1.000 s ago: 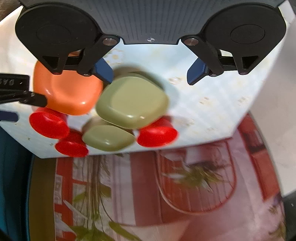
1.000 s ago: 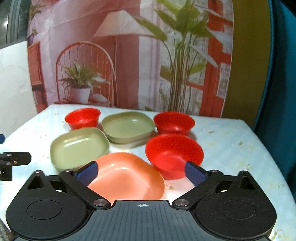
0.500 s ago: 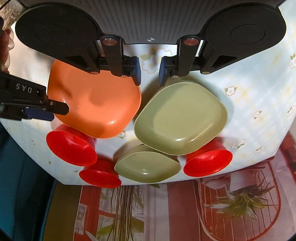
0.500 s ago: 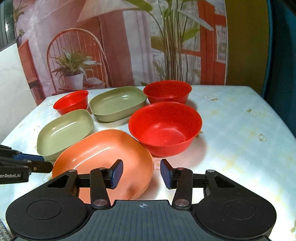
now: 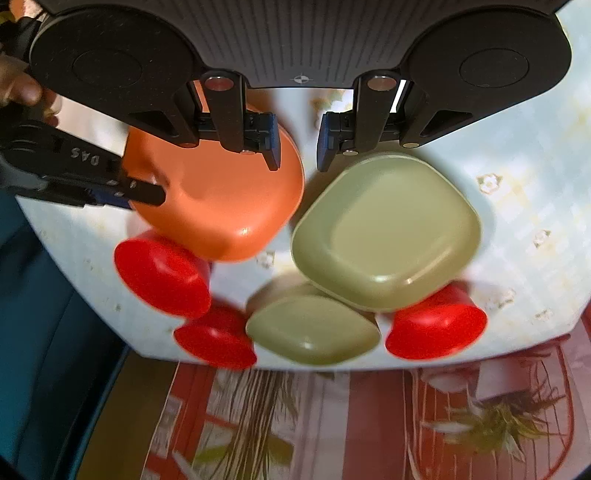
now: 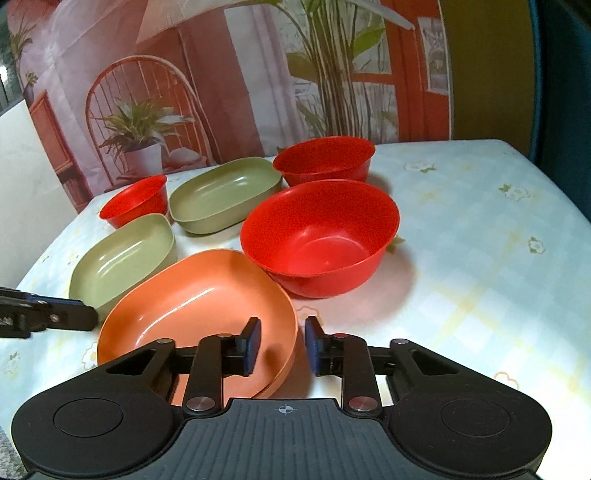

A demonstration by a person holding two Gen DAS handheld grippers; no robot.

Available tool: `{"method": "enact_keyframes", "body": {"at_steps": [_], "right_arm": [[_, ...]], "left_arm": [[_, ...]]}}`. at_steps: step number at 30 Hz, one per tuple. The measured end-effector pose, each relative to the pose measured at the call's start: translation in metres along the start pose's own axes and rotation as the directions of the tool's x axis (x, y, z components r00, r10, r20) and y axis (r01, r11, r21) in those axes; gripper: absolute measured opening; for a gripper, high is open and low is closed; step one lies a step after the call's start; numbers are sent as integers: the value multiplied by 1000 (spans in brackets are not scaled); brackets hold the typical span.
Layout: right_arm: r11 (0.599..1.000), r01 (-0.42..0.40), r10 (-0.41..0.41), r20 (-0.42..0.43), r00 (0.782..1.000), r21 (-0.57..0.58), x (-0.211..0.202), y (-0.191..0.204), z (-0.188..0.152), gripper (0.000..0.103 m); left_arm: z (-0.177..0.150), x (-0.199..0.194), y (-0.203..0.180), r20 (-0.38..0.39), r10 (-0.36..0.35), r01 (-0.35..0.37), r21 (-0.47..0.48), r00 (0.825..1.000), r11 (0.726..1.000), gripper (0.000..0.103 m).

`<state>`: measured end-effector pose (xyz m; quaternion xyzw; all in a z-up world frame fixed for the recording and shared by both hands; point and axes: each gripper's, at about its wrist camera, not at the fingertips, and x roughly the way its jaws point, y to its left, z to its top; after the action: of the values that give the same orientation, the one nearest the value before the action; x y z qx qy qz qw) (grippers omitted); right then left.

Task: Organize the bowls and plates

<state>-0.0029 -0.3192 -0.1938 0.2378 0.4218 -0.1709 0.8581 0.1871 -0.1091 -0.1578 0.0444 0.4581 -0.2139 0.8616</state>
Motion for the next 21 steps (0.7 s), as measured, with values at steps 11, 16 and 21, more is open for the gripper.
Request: {"method": "enact_keyframes", "body": {"at_steps": [11, 16, 21], "right_arm": [[1000, 1, -1, -21, 1000, 16, -5, 1, -1, 19], [1000, -7, 8, -33, 999, 22, -12, 4, 1, 19], [998, -25, 27, -33, 999, 49, -18, 11, 7, 19]], "left_arm": [[-7, 10, -4, -23, -71, 72, 18, 997, 997, 22], [-4, -2, -2, 4, -72, 71, 43, 997, 997, 22], [-3, -16, 10, 38, -97, 96, 9, 995, 995, 22]]}}
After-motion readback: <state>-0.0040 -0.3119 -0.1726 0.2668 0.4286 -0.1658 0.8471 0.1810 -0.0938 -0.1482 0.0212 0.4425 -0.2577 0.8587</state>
